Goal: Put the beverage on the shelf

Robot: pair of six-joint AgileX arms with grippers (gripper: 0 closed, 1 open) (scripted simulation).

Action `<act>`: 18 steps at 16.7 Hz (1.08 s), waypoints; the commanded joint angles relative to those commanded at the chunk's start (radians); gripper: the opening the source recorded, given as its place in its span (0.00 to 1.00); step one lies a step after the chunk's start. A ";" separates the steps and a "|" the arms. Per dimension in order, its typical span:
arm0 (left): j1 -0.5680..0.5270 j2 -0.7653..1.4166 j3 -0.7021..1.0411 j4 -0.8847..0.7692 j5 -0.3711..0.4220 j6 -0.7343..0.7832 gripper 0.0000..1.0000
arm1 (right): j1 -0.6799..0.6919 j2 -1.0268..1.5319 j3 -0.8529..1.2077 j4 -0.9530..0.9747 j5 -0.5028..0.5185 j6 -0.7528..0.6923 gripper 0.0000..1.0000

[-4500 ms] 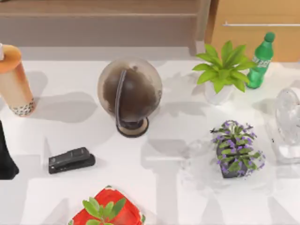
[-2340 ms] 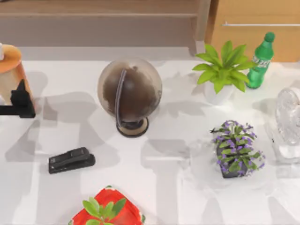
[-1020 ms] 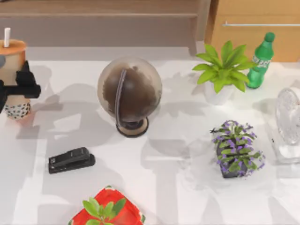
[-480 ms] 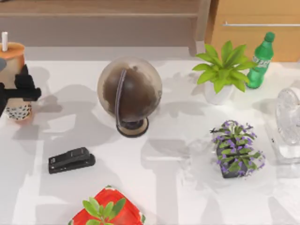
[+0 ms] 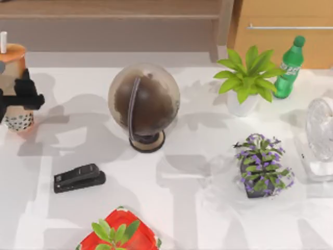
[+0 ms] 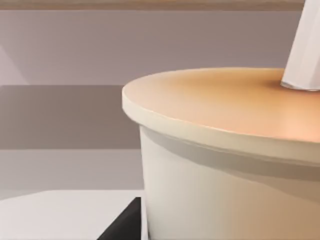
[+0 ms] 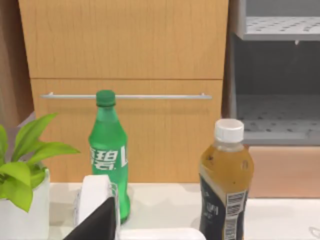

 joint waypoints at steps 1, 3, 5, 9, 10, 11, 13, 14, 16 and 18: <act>0.000 0.004 -0.002 0.002 0.000 0.002 0.00 | 0.000 0.000 0.000 0.000 0.000 0.000 1.00; 0.000 -0.005 0.010 0.008 0.003 -0.002 0.00 | 0.000 0.000 0.000 0.000 0.000 0.000 1.00; -0.003 -0.015 0.043 0.009 0.013 -0.012 0.00 | 0.000 0.000 0.000 0.000 0.000 0.000 1.00; -0.043 -0.016 0.152 -0.030 0.043 -0.028 0.00 | 0.000 0.000 0.000 0.000 0.000 0.000 1.00; -0.061 -0.017 0.188 -0.046 0.051 -0.029 0.00 | 0.000 0.000 0.000 0.000 0.000 0.000 1.00; -0.082 -0.020 0.228 -0.062 0.057 -0.029 0.00 | 0.000 0.000 0.000 0.000 0.000 0.000 1.00; -0.121 -0.031 0.315 -0.100 0.061 -0.026 0.00 | 0.000 0.000 0.000 0.000 0.000 0.000 1.00; -0.139 -0.037 0.361 -0.121 0.058 -0.023 0.00 | 0.000 0.000 0.000 0.000 0.000 0.000 1.00; -0.169 -0.040 0.450 -0.170 0.045 -0.015 0.00 | 0.000 0.000 0.000 0.000 0.000 0.000 1.00; -0.194 -0.029 0.530 -0.230 0.021 -0.006 0.00 | 0.000 0.000 0.000 0.000 0.000 0.000 1.00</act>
